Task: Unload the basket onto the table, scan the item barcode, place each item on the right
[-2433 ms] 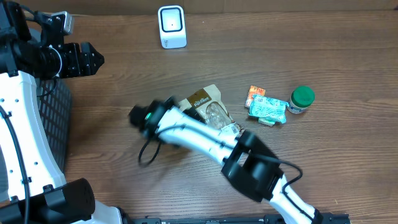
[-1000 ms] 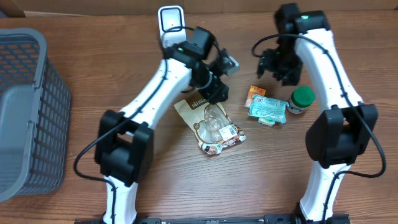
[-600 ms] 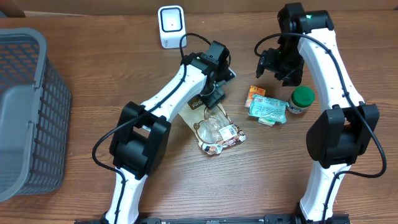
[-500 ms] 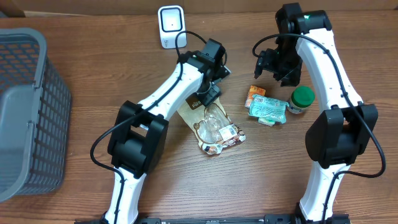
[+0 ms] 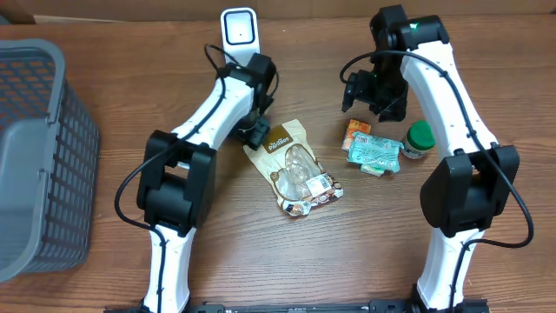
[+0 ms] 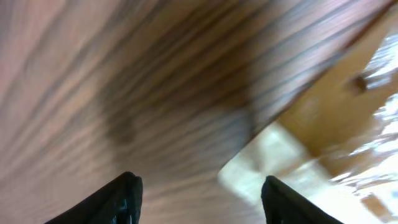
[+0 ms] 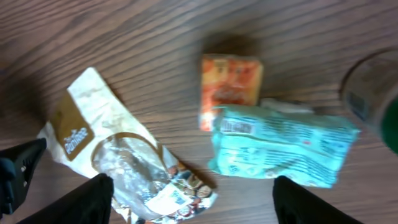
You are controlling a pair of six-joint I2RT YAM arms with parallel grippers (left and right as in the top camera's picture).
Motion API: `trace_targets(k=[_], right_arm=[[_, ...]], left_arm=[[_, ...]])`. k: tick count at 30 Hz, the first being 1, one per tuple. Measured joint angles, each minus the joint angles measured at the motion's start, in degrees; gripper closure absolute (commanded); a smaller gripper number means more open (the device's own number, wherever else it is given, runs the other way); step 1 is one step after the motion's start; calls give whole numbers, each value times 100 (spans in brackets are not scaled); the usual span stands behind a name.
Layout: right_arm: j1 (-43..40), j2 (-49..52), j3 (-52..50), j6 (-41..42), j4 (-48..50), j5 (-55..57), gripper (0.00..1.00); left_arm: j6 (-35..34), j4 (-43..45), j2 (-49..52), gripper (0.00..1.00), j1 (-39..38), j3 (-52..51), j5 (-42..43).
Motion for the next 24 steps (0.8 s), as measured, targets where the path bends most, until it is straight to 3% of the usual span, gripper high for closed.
trace_targets(k=[5,10,13,18,24], right_arm=[[400,-2,-155,24,452,-35,35],[874,37,-605,98,846,68,46],[1080,146,-850,109,1150,262,53],[1226,485,-1073,111,1504,796,55],[1440,903,-1113,-175,1781,1397,55]], left_arm=[[-455,-380,0,45,354,2,-26],[-678,-400,-179,43,758,2,118],[-737,-264,-756,36,955,0,232],[-778,-28,-2162,17,1110,13,328],[-828,103,-3126,13,1300,116,356]])
